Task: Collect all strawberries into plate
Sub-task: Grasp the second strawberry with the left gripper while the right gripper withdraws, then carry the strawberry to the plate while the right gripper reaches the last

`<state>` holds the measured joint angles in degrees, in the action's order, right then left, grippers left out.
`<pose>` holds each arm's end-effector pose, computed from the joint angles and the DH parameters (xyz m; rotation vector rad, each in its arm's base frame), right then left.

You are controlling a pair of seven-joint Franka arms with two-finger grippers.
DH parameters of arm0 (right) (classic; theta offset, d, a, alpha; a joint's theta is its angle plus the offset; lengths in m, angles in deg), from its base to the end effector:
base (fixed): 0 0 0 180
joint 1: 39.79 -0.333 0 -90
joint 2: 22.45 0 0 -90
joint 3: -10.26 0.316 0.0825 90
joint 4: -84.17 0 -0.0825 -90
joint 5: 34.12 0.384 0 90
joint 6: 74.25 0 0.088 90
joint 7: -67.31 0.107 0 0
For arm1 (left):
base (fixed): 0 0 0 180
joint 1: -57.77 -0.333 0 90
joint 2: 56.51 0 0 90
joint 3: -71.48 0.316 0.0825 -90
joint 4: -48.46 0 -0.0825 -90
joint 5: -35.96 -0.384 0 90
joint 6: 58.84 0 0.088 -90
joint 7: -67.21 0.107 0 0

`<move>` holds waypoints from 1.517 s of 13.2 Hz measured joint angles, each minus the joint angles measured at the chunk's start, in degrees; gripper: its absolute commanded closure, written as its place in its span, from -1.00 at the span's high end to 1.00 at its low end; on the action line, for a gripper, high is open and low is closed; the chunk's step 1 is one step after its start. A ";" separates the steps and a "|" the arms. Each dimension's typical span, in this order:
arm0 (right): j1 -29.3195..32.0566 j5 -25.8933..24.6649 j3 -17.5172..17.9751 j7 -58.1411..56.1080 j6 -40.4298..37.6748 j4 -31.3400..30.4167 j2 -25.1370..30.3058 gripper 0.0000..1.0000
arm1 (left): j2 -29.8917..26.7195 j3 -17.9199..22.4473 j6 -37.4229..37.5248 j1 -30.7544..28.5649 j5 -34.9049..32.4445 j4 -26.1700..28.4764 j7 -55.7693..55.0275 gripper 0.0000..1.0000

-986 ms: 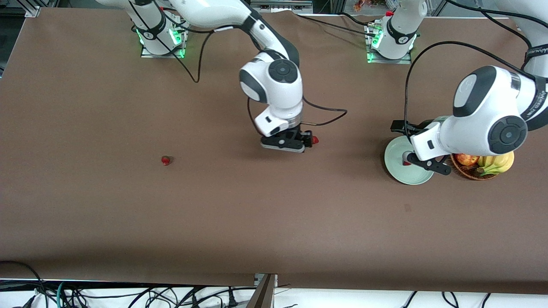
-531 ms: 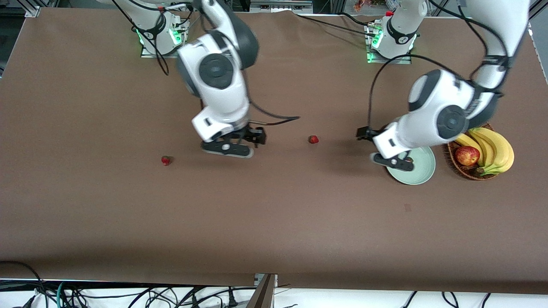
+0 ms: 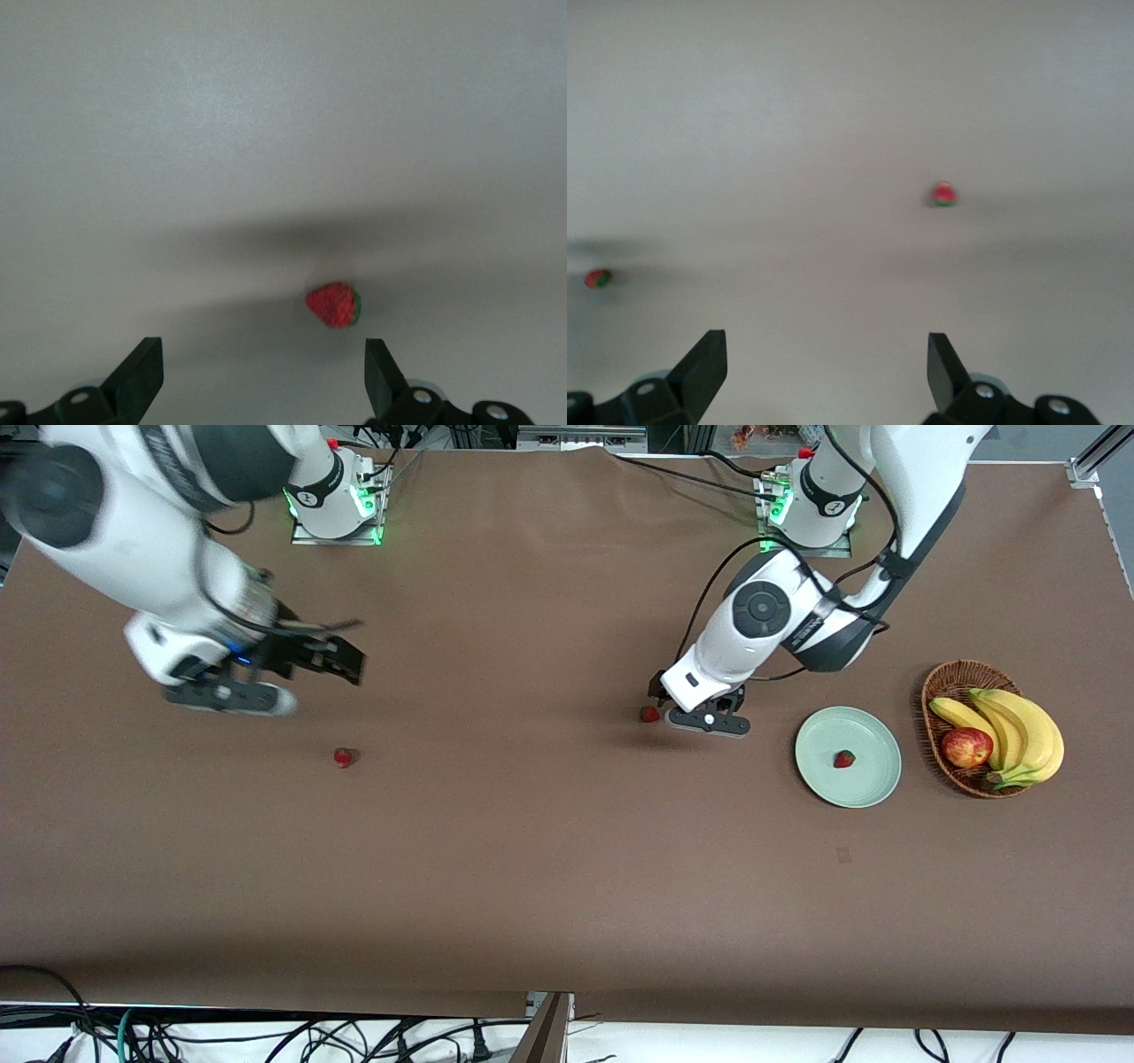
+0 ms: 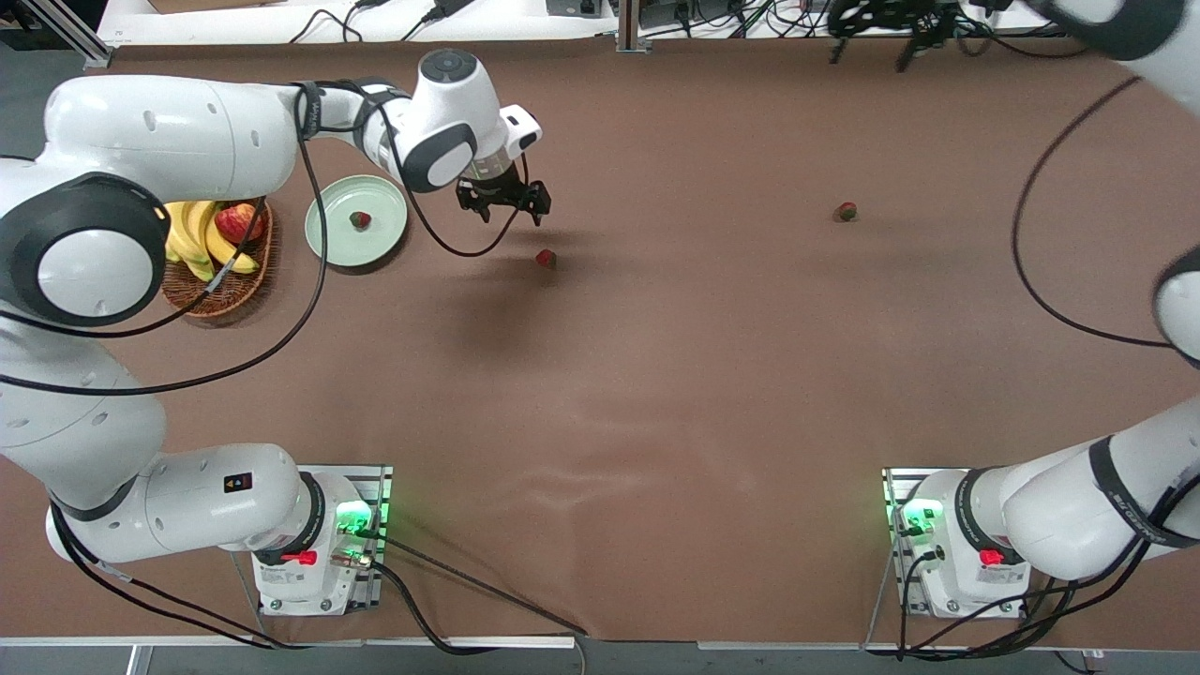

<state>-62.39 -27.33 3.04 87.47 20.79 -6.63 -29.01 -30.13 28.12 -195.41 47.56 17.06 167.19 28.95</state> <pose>0.5676 0.1721 0.5607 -3.0498 0.1460 0.1057 0.4971 -0.3098 0.2619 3.0640 -0.1561 -0.0692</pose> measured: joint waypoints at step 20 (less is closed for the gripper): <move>12.18 -3.32 5.19 -11.50 -1.49 -8.32 7.15 1.00 | 13.13 0.85 -5.59 4.44 -21.20 -1.84 -19.26 -0.23</move>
<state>-50.21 -30.65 8.23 75.96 19.30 -14.95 -21.86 -17.00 28.97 -201.00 51.99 -4.14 165.35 9.69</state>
